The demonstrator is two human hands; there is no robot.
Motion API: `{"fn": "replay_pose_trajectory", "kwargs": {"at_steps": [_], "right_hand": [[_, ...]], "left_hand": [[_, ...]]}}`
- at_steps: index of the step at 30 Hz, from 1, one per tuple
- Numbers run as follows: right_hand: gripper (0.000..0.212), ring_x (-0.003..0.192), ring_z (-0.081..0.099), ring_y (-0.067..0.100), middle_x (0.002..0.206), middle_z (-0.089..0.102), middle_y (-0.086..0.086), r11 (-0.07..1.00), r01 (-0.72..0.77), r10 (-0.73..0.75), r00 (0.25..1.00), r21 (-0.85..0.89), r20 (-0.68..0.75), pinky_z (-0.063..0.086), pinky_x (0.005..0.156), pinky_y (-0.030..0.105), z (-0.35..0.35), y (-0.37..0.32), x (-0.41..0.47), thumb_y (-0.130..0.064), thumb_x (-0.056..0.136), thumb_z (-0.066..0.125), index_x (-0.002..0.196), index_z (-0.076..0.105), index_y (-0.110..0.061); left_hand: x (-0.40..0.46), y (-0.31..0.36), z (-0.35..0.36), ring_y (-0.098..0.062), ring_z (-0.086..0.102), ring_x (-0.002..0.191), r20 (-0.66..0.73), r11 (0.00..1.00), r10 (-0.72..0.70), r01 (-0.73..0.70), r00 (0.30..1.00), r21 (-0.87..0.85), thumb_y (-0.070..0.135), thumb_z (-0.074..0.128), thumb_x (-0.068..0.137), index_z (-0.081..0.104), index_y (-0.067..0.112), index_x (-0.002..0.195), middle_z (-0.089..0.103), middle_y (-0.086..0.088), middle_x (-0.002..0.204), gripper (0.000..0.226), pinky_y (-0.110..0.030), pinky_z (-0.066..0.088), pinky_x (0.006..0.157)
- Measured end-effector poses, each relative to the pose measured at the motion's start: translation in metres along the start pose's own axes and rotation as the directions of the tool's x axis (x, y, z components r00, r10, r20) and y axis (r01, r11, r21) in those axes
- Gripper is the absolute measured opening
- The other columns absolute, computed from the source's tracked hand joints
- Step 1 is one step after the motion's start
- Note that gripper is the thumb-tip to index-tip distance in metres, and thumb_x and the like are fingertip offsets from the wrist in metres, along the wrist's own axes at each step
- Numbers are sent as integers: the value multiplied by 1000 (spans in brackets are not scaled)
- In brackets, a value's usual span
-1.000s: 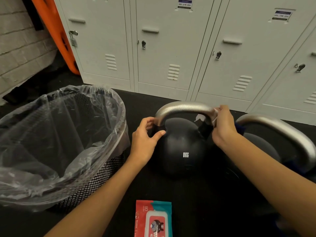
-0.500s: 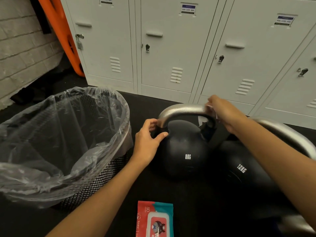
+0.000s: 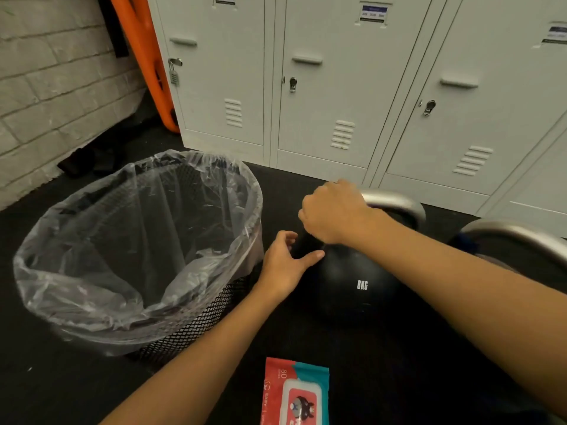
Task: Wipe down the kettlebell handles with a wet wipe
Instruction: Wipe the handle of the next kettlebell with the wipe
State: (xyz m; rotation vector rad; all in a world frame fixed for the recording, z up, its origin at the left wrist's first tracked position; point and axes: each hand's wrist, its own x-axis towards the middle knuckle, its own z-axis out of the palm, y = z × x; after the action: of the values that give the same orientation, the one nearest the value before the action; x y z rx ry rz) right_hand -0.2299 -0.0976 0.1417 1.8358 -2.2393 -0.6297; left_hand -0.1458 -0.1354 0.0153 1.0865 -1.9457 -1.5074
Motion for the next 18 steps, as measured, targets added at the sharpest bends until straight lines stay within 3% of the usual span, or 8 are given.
{"fn": "replay_pose_trajectory", "kwargs": {"at_steps": [2,5,9,11,14,18], "right_hand": [[33,119,51,28,127,59,11,983,61,-59,998,-171,15,35,94,38,9,-15,0,-34,101,42,122,60,-14],[37,122,49,26,131,57,9,921,162,-143,987,-354,79,31,102,39,25,-30,0,-36,101,44,129,58,-15],[39,127,46,25,137,55,8,879,262,-230,965,-399,128,28,107,38,30,-29,1,-35,102,42,133,55,-15],[35,126,48,24,134,56,7,889,280,-251,960,-361,125,30,104,37,21,-20,1,-32,101,44,130,57,-16],[25,115,55,24,123,61,5,966,191,-171,977,-172,126,32,100,39,-5,5,5,-31,102,38,112,60,-22],[33,94,54,25,110,64,6,991,49,-83,957,127,279,35,83,37,-22,28,20,-35,101,37,109,64,-18]], "left_hand": [[-3,-6,0,-5,48,103,9,1000,-26,26,1000,-2,30,78,77,48,15,126,51,10,113,59,-15,36,79],[-8,-16,1,-11,53,114,4,998,-47,47,999,-41,22,77,78,49,14,124,58,2,121,54,-21,41,90],[-13,-19,3,-6,50,113,12,997,-61,62,998,-54,24,72,83,49,16,126,56,4,124,50,-19,38,90],[-12,-18,3,-6,48,116,18,996,-64,65,998,-68,31,72,84,48,17,131,54,2,129,55,-19,36,93],[-15,-16,3,-3,43,121,93,996,-25,33,995,-87,40,73,80,42,21,140,48,5,137,70,-18,31,96],[-17,-17,6,-9,34,136,156,1000,3,0,988,-23,55,78,68,29,26,149,35,7,148,98,-28,29,110]]}}
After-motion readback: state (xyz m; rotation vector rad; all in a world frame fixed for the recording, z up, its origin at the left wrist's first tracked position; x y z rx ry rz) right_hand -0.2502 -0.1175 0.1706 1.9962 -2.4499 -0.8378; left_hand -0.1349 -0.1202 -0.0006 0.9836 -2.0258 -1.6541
